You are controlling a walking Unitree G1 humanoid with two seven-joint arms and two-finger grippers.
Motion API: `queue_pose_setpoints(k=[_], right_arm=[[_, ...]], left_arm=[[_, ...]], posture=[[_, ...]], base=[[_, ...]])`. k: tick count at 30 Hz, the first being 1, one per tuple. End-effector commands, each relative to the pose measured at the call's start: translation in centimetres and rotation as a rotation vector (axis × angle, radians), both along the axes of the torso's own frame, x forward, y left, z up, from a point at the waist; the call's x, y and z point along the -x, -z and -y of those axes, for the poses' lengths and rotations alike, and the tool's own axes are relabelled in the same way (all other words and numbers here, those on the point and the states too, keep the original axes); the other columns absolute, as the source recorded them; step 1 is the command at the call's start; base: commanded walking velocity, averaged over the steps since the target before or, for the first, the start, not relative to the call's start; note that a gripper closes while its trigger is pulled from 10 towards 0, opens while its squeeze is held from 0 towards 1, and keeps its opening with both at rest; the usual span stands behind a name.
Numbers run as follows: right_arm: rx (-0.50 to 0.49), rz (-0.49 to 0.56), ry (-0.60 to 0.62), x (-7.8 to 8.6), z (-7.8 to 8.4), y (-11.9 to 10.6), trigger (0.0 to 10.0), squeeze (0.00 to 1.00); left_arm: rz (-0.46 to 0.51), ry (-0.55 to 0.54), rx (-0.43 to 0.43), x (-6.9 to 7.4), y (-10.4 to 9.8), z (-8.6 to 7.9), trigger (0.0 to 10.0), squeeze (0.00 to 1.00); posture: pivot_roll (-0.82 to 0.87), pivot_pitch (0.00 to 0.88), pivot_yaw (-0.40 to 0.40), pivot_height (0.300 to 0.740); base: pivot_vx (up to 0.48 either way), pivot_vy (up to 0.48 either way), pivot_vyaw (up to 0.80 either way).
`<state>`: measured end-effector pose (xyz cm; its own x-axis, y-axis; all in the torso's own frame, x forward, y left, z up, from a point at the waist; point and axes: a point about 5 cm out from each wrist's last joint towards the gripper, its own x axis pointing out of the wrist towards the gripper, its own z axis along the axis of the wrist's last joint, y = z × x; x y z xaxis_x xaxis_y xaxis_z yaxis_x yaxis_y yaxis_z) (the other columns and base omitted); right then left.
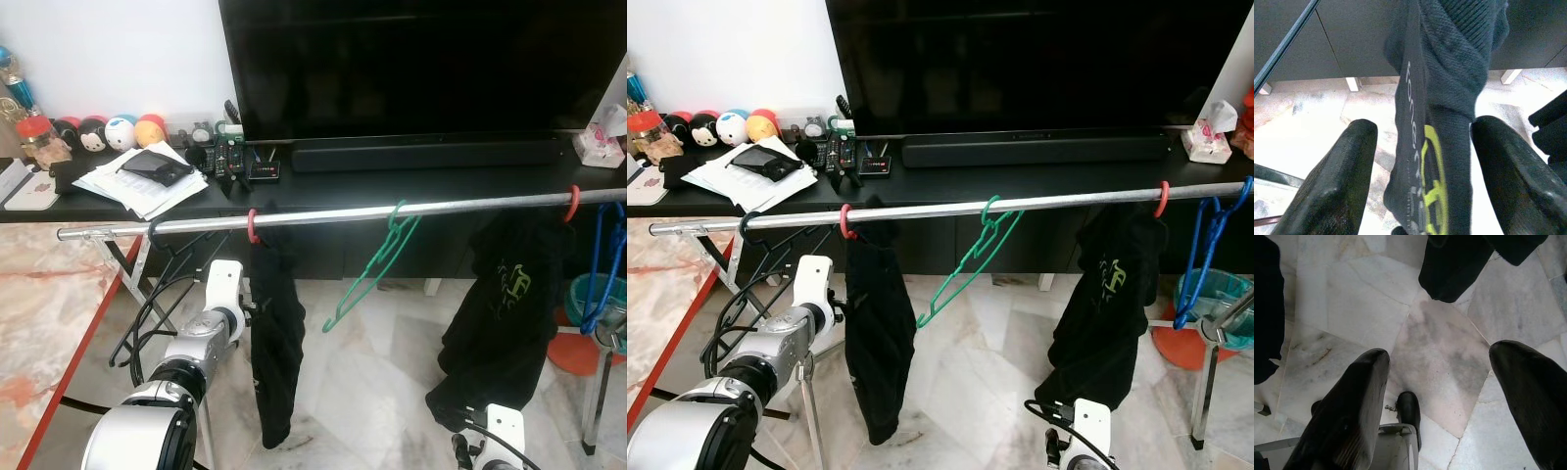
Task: Hang hanger
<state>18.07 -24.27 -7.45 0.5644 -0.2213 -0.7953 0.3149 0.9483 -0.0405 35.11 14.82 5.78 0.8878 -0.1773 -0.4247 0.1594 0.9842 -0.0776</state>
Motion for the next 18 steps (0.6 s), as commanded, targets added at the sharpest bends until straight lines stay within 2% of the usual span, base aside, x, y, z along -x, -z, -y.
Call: queue_pose_setpoints(k=[1,18], right_arm=[[0.004,0.005,-0.008,-0.11,-0.01,-0.06,10.0,0.00],[0.006,0.003,-0.017,-0.12,0.04,-0.08,10.0,0.00]], left_arm=[[-0.002,-0.009,-0.005,-0.10,-0.08,-0.44,0.0,0.00],[0.048,-0.027,0.118,-0.53,-0.83,0.22,0.0,0.00]], posture=[[0.01,0.000,0.055,0.740],[0.01,0.000,0.050,0.740]], base=[[0.000,0.000,0.00],[0.000,0.000,0.00]])
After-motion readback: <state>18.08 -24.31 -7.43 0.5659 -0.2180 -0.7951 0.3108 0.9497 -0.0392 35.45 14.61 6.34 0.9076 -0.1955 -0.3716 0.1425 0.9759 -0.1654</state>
